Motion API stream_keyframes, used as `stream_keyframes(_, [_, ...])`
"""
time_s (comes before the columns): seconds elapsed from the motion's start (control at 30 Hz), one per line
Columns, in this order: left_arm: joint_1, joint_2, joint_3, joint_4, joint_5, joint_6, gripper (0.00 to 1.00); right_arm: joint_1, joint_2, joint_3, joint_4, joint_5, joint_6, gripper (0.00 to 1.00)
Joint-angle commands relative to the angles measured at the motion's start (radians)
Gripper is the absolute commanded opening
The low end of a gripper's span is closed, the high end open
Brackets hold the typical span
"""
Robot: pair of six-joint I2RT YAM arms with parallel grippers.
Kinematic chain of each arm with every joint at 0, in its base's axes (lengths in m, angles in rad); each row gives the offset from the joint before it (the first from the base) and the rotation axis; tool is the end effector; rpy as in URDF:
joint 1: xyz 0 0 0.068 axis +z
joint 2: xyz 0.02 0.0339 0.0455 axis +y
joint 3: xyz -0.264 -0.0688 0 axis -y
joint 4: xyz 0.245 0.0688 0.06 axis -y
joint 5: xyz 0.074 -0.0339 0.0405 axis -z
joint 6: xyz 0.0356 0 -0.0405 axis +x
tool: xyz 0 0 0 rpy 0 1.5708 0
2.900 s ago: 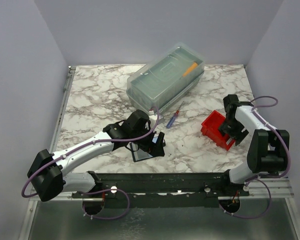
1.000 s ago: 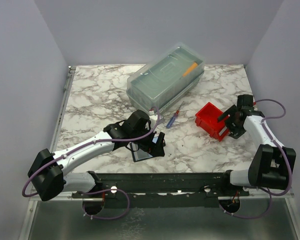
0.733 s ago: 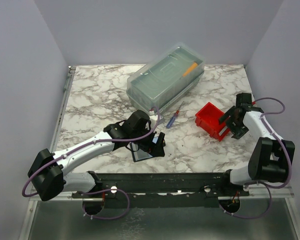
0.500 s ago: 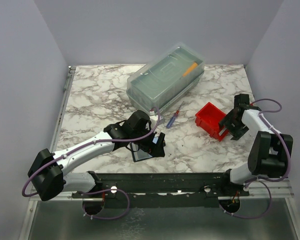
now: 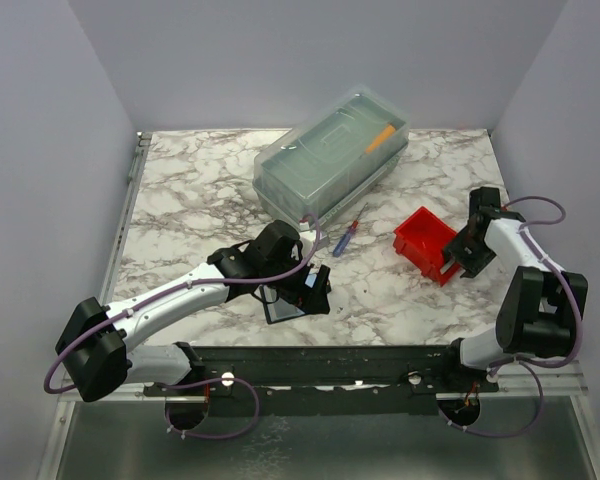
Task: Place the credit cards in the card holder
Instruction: Pick up the credit card from the storage box.
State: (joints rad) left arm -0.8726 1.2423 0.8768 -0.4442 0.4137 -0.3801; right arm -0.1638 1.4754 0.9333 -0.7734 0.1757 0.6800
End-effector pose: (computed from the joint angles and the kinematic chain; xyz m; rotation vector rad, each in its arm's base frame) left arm 0.1553 -0.2073 0.2547 0.8337 2.4341 -1.0371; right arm 0.2587 -0.0491 0.1958 1.1951 2.5840 -0.1492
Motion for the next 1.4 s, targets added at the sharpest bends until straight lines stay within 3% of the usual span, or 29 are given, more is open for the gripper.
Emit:
stream_keyframes(0.0, [-0.005, 0.003, 0.012, 0.007, -0.004, 0.015, 0.86, -0.005, -0.032, 0.034, -0.053, 0.016, -0.013, 0.54])
stream_keyframes(0.7, [-0.005, 0.008, 0.013, 0.011, 0.004, 0.017, 0.86, -0.005, -0.041, 0.068, -0.089, -0.001, -0.026, 0.35])
stream_keyframes(1.37, [-0.005, 0.015, 0.013, 0.016, 0.012, 0.016, 0.86, -0.003, -0.034, 0.097, -0.121, -0.004, -0.044, 0.06])
